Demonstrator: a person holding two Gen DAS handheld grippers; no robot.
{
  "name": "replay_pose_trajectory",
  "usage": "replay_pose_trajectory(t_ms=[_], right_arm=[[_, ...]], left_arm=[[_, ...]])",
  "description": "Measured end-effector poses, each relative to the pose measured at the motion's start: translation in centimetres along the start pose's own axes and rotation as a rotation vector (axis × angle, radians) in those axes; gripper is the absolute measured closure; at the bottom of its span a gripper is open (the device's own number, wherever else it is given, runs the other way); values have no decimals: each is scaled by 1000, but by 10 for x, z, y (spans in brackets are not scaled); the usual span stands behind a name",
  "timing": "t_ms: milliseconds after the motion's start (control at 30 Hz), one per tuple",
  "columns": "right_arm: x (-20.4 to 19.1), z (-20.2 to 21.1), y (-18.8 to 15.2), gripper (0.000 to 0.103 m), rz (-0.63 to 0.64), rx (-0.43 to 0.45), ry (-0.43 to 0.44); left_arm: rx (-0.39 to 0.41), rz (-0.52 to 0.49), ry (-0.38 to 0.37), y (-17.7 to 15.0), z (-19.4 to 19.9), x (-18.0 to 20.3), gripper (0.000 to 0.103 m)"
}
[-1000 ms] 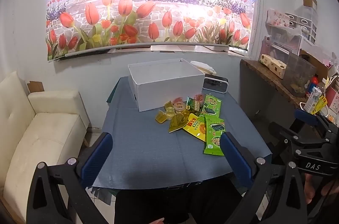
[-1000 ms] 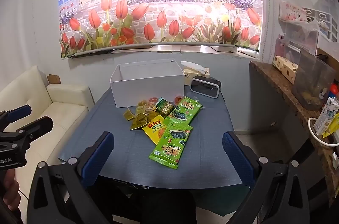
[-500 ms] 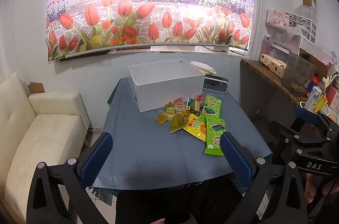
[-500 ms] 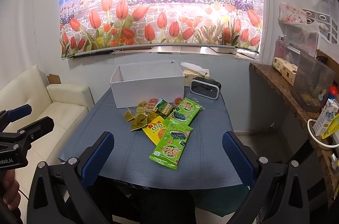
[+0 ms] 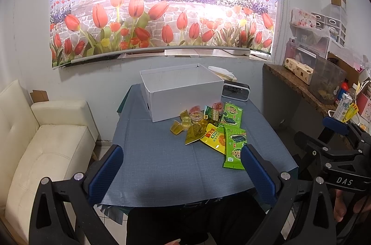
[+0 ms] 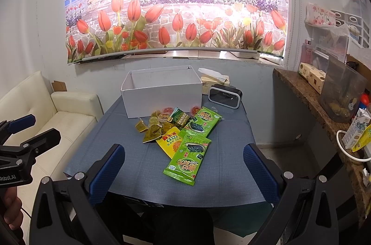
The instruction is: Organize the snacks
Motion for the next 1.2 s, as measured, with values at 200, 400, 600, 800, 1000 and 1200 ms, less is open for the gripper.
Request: replay_pose_trajectory(t_ms=[200,400,600,800,1000,1200], right_arm=[[0,0,0,0,3,-1,1],[-1,1,-2,0,3,-3,1],[0,0,-1,0,5,-4,2],[-2,1,-1,0,8,-9,1],[-3,0,1,0,12,-12,1],[-3,0,1,0,15,-17,3]], left_arm=[[0,-2,1,0,0,1,0],[1,-4,2,-2,0,2,0],[-2,-4,-1,-2,-1,2,0],[-4,-6,-1,-1,-2,2,0],[-5,-10,-4,0,-3,1,0],[-3,-12,-3,0,-3,1,0]])
Point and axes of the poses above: each gripper's, at about its wrist camera, not at the fingertips, and z roughly against the way its jaws point, x to its right, y to its top, the point moved 9 cm from there along -z, roughly the way its jaws point, and after that the axes turned 6 degrees about -x, right-handed, at the moved point
